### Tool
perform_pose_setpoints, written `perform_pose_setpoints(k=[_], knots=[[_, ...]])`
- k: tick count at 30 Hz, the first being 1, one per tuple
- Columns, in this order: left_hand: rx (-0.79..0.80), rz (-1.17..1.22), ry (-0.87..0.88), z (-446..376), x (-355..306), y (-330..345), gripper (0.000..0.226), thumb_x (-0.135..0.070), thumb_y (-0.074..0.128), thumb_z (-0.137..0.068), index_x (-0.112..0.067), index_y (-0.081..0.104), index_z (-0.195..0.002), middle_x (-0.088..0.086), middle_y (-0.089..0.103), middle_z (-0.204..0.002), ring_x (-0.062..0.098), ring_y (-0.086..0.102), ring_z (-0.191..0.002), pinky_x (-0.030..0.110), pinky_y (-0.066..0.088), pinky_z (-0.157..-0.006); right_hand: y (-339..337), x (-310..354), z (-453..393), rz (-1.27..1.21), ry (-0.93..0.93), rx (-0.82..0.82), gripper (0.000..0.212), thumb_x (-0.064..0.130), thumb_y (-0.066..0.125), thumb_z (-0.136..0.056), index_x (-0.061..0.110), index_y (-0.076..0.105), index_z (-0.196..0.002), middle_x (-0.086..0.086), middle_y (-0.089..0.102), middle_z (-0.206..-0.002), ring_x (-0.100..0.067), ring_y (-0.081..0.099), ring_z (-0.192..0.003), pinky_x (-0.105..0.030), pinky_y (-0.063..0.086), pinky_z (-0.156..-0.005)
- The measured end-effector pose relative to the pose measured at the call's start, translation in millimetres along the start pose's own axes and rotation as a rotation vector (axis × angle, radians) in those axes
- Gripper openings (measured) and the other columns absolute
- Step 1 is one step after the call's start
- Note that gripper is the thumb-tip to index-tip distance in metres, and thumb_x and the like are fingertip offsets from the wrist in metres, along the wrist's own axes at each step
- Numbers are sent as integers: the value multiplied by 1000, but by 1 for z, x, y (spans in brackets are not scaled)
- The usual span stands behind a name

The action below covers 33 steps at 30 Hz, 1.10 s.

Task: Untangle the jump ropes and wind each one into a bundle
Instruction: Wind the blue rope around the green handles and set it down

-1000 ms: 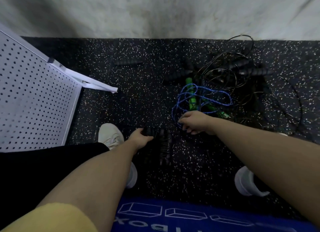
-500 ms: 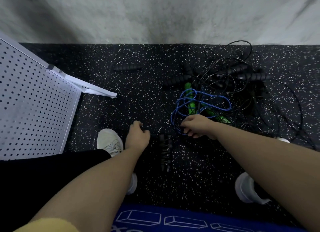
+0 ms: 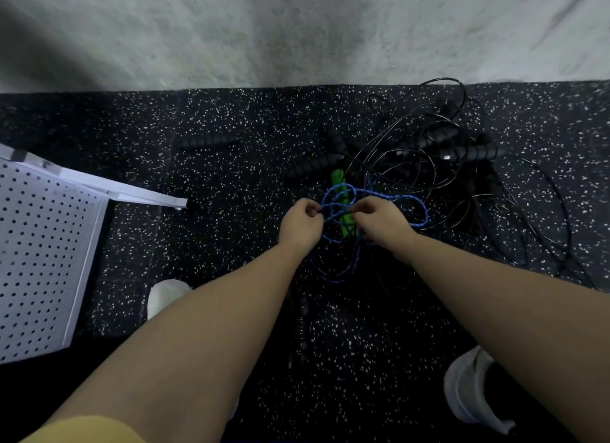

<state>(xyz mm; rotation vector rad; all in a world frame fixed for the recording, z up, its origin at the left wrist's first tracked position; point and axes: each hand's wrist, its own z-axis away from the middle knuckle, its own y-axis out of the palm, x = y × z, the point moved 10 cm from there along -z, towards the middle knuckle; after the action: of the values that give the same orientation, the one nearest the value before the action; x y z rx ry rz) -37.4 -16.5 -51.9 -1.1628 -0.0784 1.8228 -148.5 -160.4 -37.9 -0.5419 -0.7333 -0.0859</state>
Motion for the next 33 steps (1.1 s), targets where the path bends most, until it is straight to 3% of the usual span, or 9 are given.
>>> perform_pose_setpoints(k=[3,5,7,9,17,21,25,29,33], knots=[[-23,-2,3,-22,-11,4,27,-14,54,-99,-16,62,-125,-1,64,-121,12,56,-101,25,45,-85,-5,15,-14,58,-98,-44,25,17,54,-97,24,64,-119,9,66,-96,-21,66,-76,-29,51,-60],[-13,-35,21,-35,-19,8,32,-12,52,-101,-15,60,-131,1,63,-128,13,56,-106,24,43,-89,0,30,-22,182,-230,-26,37,15,54,-94,25,60,-129,7,64,-116,-24,65,-101,-36,54,-82],[-13,-61,31,-48,-23,12,33,-12,52,-101,-15,59,-133,3,63,-131,17,58,-113,23,41,-90,13,38,-29,460,-353,20,50,19,54,-92,30,51,-141,4,46,-150,-26,41,-137,-45,38,-111],[-15,-44,8,-59,-22,17,32,-14,53,-101,-16,60,-132,2,63,-132,19,59,-118,24,44,-94,24,32,-36,704,-363,86,60,29,53,-94,34,35,-152,5,23,-164,-24,17,-150,-47,21,-121],[71,74,-199,-79,-8,53,49,-43,67,-95,-10,61,-131,4,67,-119,23,64,-105,36,55,-94,6,2,-36,916,-287,36,55,50,46,-94,26,43,-145,5,43,-147,-25,36,-135,-50,29,-110],[64,194,-298,-75,-7,62,47,-45,77,-86,-9,68,-115,6,71,-107,25,67,-96,39,58,-91,6,-4,-28,899,-292,63,50,48,45,-93,23,55,-136,8,40,-147,-24,39,-129,-50,30,-106],[73,299,-360,-68,-11,63,50,-34,79,-84,-7,64,-123,9,69,-111,29,67,-102,44,57,-95,4,-5,-26,818,-253,70,45,43,45,-93,23,59,-132,10,41,-147,-24,39,-128,-50,29,-106],[74,305,-238,-60,-28,52,52,-31,77,-88,-16,42,-124,1,57,-107,23,60,-102,41,53,-94,-2,-5,-24,717,-179,109,43,40,46,-93,26,57,-133,10,43,-146,-25,39,-129,-54,28,-109],[141,303,-108,-39,-54,30,49,-38,81,-86,-23,52,-122,-6,60,-109,15,60,-100,35,53,-92,-16,18,-13,615,-127,103,39,33,47,-95,28,56,-133,1,50,-140,-28,42,-129,-54,33,-107]])
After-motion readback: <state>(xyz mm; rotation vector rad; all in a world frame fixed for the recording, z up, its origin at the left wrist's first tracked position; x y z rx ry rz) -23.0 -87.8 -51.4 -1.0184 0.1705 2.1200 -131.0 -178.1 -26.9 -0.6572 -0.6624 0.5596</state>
